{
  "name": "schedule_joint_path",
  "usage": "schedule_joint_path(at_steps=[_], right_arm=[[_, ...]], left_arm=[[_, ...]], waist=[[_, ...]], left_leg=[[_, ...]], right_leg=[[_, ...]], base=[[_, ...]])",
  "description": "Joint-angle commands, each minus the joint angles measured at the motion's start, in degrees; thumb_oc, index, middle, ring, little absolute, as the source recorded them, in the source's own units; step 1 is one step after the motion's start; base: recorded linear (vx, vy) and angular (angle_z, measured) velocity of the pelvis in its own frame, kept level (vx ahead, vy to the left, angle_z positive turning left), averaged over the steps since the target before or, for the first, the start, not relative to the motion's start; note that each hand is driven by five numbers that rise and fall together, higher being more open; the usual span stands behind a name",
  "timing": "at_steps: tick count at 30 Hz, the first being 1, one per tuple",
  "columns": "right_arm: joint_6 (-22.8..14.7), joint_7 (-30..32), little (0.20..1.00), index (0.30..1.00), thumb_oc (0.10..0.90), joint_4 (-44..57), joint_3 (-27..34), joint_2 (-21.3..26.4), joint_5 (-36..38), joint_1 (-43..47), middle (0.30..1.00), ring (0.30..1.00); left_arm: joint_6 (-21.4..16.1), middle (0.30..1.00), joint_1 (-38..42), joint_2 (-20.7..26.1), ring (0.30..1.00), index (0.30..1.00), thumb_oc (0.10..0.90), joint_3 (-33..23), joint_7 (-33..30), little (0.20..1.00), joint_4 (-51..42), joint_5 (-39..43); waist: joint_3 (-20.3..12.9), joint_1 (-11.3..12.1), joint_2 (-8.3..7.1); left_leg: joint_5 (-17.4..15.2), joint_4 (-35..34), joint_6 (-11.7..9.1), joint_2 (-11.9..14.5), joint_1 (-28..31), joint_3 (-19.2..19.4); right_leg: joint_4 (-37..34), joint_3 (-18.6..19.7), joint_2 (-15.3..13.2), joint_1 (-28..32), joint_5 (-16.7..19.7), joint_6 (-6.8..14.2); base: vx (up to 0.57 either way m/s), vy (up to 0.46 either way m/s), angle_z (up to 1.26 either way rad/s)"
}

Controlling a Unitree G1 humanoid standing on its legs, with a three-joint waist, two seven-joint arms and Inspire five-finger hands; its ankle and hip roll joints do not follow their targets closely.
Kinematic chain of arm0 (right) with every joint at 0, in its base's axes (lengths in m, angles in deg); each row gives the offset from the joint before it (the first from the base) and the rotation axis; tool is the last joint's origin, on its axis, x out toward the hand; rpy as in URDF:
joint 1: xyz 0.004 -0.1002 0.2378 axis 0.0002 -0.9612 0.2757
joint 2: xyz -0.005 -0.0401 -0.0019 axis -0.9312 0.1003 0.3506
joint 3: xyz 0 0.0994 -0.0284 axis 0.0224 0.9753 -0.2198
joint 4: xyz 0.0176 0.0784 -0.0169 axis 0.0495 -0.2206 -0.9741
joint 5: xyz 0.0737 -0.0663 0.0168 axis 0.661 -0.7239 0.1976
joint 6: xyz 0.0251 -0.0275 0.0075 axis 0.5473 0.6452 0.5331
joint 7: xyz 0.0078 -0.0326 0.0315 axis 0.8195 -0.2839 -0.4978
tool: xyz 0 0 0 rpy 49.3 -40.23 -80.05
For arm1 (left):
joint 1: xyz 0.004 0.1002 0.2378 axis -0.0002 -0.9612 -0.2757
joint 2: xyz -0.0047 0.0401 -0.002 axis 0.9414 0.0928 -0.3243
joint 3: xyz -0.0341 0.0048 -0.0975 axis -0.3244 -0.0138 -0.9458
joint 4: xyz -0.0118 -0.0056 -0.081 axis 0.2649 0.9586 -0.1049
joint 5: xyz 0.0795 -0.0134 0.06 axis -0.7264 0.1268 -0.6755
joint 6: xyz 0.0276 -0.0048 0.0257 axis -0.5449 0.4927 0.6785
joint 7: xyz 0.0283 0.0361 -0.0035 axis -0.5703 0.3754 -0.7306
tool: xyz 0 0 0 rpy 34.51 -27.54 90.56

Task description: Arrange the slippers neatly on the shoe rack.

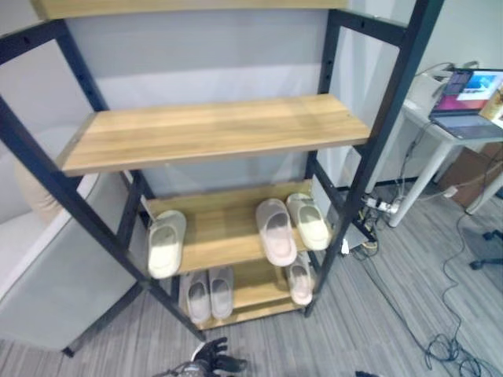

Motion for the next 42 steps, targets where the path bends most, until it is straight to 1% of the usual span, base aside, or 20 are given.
schedule_joint_path(at_steps=[1, 2, 3, 5, 6, 10, 12, 13, 14, 15, 16, 17, 18, 20, 24, 27, 34, 42], right_arm=[[-0.8, -0.4, 0.900, 0.900, 0.800, -1.0, -1.0, -1.2, -1.5, 2.6, 0.900, 0.900], [-0.9, -0.5, 0.900, 0.900, 0.800, -0.6, -1.5, -1.5, -1.9, 3.3, 0.900, 0.900], [-0.9, -0.5, 0.900, 0.900, 0.800, -0.6, -1.5, -1.5, -1.9, 3.3, 0.900, 0.900], [-0.8, -0.6, 0.900, 0.900, 0.800, -0.1, -1.7, -1.6, -1.8, 3.7, 0.900, 0.900], [-0.7, -0.6, 0.900, 0.900, 0.800, 0.4, -1.4, -1.6, -1.5, 3.5, 0.900, 0.900], [-0.8, -0.4, 0.900, 0.900, 0.800, 0.5, -0.2, -0.8, -0.7, 2.8, 0.900, 0.900], [-0.5, -0.6, 0.900, 0.900, 0.800, 0.6, -0.1, -0.7, -0.9, 2.6, 0.900, 0.900], [-0.4, -0.7, 0.900, 0.900, 0.800, 0.6, -0.1, -0.8, -1.4, 2.1, 0.900, 0.900], [-0.4, -0.7, 0.900, 0.900, 0.800, 0.6, -0.1, -0.8, -1.4, 2.1, 0.900, 0.900], [-0.5, -0.6, 0.900, 0.900, 0.800, 0.9, 0.0, -0.7, -1.6, 1.8, 0.900, 0.900], [-0.5, -0.7, 0.900, 0.900, 0.800, 1.3, 0.2, -0.5, -1.6, 1.3, 0.900, 0.900], [-0.5, -0.6, 0.900, 0.900, 0.800, 1.6, 0.7, -0.1, -1.7, 0.8, 0.900, 0.900], [-0.5, -0.6, 0.900, 0.900, 0.800, 1.7, 0.7, -0.1, -1.7, 0.8, 0.900, 0.900], [-0.4, -0.3, 0.900, 0.900, 0.800, 1.3, 1.5, 0.0, -1.7, 0.5, 0.900, 0.900], [-0.5, -0.1, 0.900, 0.900, 0.800, 0.8, 2.3, 0.1, -2.0, 0.2, 0.900, 0.900], [-0.8, 0.0, 0.900, 0.900, 0.800, 1.3, 2.6, -0.2, -2.3, -0.1, 0.900, 0.900], [-1.0, -0.4, 0.900, 0.900, 0.800, 1.5, 1.9, -0.3, -3.2, 0.1, 0.900, 0.900], [-1.1, -0.4, 0.900, 0.900, 0.800, 1.7, 1.0, -0.2, -3.4, 0.3, 0.900, 0.900]], left_arm=[[-0.4, 0.900, -1.3, -0.5, 0.900, 0.900, 0.800, 0.0, -0.9, 0.900, -0.5, -0.9], [-0.5, 0.900, -1.1, 0.0, 0.900, 0.900, 0.800, -0.2, -1.1, 0.900, -1.7, -0.6], [-0.5, 0.900, -1.1, 0.0, 0.900, 0.900, 0.800, -0.2, -1.1, 0.900, -1.7, -0.6], [-0.5, 0.900, -0.6, 0.4, 0.900, 0.900, 0.800, 0.0, -1.1, 0.900, -3.2, -0.8], [-0.6, 0.900, 0.1, 1.0, 0.900, 0.900, 0.800, 0.5, -1.2, 0.900, -5.8, -1.3], [-0.6, 0.900, 0.3, 1.0, 0.900, 0.900, 0.800, 0.9, -0.7, 0.900, -12.6, -1.0], [-0.5, 0.900, -0.2, 0.9, 0.900, 0.900, 0.800, 1.2, -0.3, 0.900, -15.9, -0.6], [-0.4, 0.900, -1.0, 0.8, 0.900, 0.900, 0.800, 1.3, 0.1, 0.900, -20.1, -0.7], [-0.4, 0.900, -1.1, 0.8, 0.900, 0.900, 0.800, 1.3, 0.1, 0.900, -20.2, -0.7], [-0.3, 0.900, -1.5, 0.8, 0.900, 0.900, 0.800, 1.7, 0.3, 0.900, -22.2, -0.9], [-0.3, 0.900, -2.1, 0.9, 0.900, 0.900, 0.800, 1.9, 0.7, 0.900, -25.4, -0.7], [0.1, 0.900, -3.1, 0.7, 0.900, 0.900, 0.800, 2.3, 1.2, 0.900, -30.0, -0.6], [0.2, 0.900, -3.2, 0.7, 0.900, 0.900, 0.800, 2.3, 1.2, 0.900, -30.1, -0.6], [0.6, 0.900, -3.8, 0.5, 0.900, 0.900, 0.800, 3.0, 1.7, 0.900, -34.5, 0.0], [1.0, 0.900, -4.9, 0.8, 0.900, 0.900, 0.800, 4.6, 2.7, 0.900, -45.4, 0.0], [1.1, 0.900, -6.8, 1.1, 0.900, 0.900, 0.800, 4.3, 3.4, 0.900, -54.3, 0.7], [0.7, 0.900, -9.1, 1.0, 0.900, 0.900, 0.800, 3.9, 4.5, 0.900, -66.1, 3.4], [0.2, 0.900, -8.7, -0.1, 0.900, 0.900, 0.800, 2.9, 3.9, 0.900, -72.2, 5.8]], waist=[[0.3, 2.9, -2.16], [0.6, 3.6, -1.66], [0.6, 3.6, -1.68], [1.0, 3.7, -1.12], [1.0, 3.1, -0.83], [0.4, 2.3, -0.31], [0.1, 2.3, -0.48], [0.0, 3.0, -0.68], [0.0, 2.9, -0.70], [0.0, 3.0, -0.65], [-0.1, 3.1, -0.58], [-0.3, 3.2, -0.42], [-0.3, 3.1, -0.43], [-0.4, 2.9, -0.32], [0.0, 2.7, 0.12], [0.0, 2.9, 0.10], [-0.2, 3.1, 0.21], [-1.1, 2.8, 0.69]], left_leg=[[-1.3, -0.3, -2.3, -4.0, 1.5, -0.8], [-0.6, -0.8, -2.1, -3.5, 2.1, -0.5], [-0.6, -0.8, -2.1, -3.6, 2.1, -0.5], [-0.4, -1.1, -1.9, -3.2, 2.5, -1.2], [-0.4, -2.1, -1.6, -3.2, 2.9, -2.5], [0.4, -6.1, -2.1, -3.1, 4.2, -3.7], [0.7, -6.8, -2.5, -3.4, 4.1, -3.8], [1.4, -7.5, -2.9, -3.5, 3.8, -3.7], [1.4, -7.5, -2.9, -3.5, 3.8, -3.8], [2.0, -7.9, -3.0, -3.3, 3.4, -3.8], [2.6, -8.4, -3.1, -3.4, 3.0, -4.0], [3.1, -8.7, -3.3, -3.2, 2.0, -4.0], [3.1, -8.7, -3.3, -3.2, 1.9, -4.1], [3.5, -8.7, -3.8, -3.0, 1.1, -4.1], [3.7, -8.7, -3.6, -2.7, 1.1, -4.7], [3.6, -8.7, -3.5, -2.3, 1.6, -4.6], [3.5, -8.7, -3.6, -1.9, 2.7, -4.5], [3.1, -8.7, -3.7, -1.7, 3.4, -4.4]], right_leg=[[5.6, 3.1, -2.0, -0.6, 5.3, 7.1], [9.4, 2.0, -2.9, -1.7, 5.2, 7.8], [9.5, 2.0, -2.9, -1.8, 5.1, 7.8], [13.0, 1.4, -3.8, -3.3, 5.0, 8.3], [14.7, 2.9, -4.2, -4.3, 4.7, 8.5], [9.8, 3.7, -5.9, -4.4, 6.0, 8.6], [5.9, 2.5, -7.0, -3.0, 6.4, 9.0], [3.1, 1.4, -7.0, -1.5, 6.3, 9.0], [3.1, 1.4, -7.1, -1.4, 6.4, 9.0], [2.3, 1.5, -6.6, -1.0, 6.2, 8.9], [1.1, 1.6, -5.9, -0.6, 6.2, 8.7], [-0.4, 0.8, -5.4, 0.2, 6.0, 8.5], [-0.4, 0.8, -5.4, 0.2, 6.0, 8.5], [-1.0, 0.0, -4.8, 0.2, 5.8, 8.2], [-1.1, -0.7, -3.9, 0.1, 5.3, 7.7], [-1.1, -1.2, -3.5, 0.3, 5.2, 7.6], [-1.1, -1.6, -3.1, 1.0, 4.9, 7.2], [-1.1, -1.8, -2.9, 1.1, 4.7, 7.2]], base=[[0.01, 0.060, -0.26], [0.01, 0.059, -0.17], [-0.02, 0.037, -0.29], [-0.01, 0.018, -0.27], [0.00, -0.006, 0.12], [0.01, -0.070, 0.30], [-0.03, -0.099, 0.21], [-0.04, -0.080, 0.27], [-0.06, -0.085, 0.28], [-0.04, -0.062, 0.13], [-0.08, -0.119, 0.15], [-0.05, -0.092, 0.15], [-0.07, -0.077, 0.14], [-0.06, -0.055, 0.09], [-0.03, -0.058, 0.26], [-0.01, -0.049, 0.10], [0.00, -0.025, 0.02], [0.02, -0.013, 0.06]])
